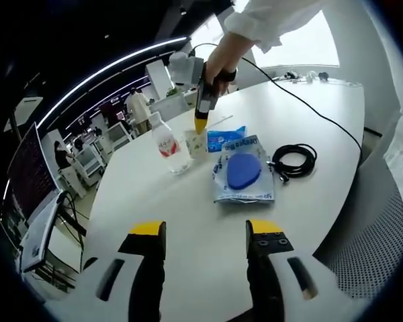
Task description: Arrange the tabletop items into an orderly group along one side of the table until the central work area is clear of visible clutter.
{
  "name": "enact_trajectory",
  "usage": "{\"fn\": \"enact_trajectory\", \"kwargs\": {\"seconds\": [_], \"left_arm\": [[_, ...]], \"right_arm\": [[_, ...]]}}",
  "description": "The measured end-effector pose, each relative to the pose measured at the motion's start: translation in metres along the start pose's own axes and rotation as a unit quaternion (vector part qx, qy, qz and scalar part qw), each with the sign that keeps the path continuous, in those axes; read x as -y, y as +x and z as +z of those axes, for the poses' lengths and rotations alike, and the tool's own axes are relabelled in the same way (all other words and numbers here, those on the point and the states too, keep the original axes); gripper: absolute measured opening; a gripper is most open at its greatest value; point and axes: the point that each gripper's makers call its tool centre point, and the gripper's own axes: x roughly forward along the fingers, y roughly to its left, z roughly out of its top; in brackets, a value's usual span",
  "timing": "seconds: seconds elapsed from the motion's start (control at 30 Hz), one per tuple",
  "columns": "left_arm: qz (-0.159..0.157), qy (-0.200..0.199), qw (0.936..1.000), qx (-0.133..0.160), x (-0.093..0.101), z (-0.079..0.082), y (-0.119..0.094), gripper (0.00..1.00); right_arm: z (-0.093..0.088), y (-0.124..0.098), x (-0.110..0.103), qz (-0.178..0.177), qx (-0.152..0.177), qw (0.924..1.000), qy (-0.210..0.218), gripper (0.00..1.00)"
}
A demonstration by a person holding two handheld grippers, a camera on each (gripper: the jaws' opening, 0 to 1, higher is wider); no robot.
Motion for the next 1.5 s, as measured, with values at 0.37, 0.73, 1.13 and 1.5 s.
{"fn": "enact_trajectory", "kwargs": {"seconds": [0.37,0.73,1.13,1.5], "left_arm": [[-0.001,-0.002,1.0000,-0.002,0.000,-0.001,0.000,0.47],[0.002,-0.002,1.0000,-0.003,-0.002,-0.002,-0.001,0.47],[0.004,-0.007,0.9999,-0.009,-0.003,-0.004,0.001,0.47],[0.005,-0.008,0.9999,-0.010,-0.004,-0.004,0.002,0.47]], "right_arm": [[0.002,0.007,0.006,0.002,-0.005,0.9999,-0.009,0.00],[0.001,0.012,0.008,0.001,-0.005,0.9999,0.009,0.00],[0.002,0.016,0.012,-0.001,0.000,0.9992,0.041,0.08],[0.008,0.010,0.012,-0.011,0.015,0.9985,0.051,0.19]]}}
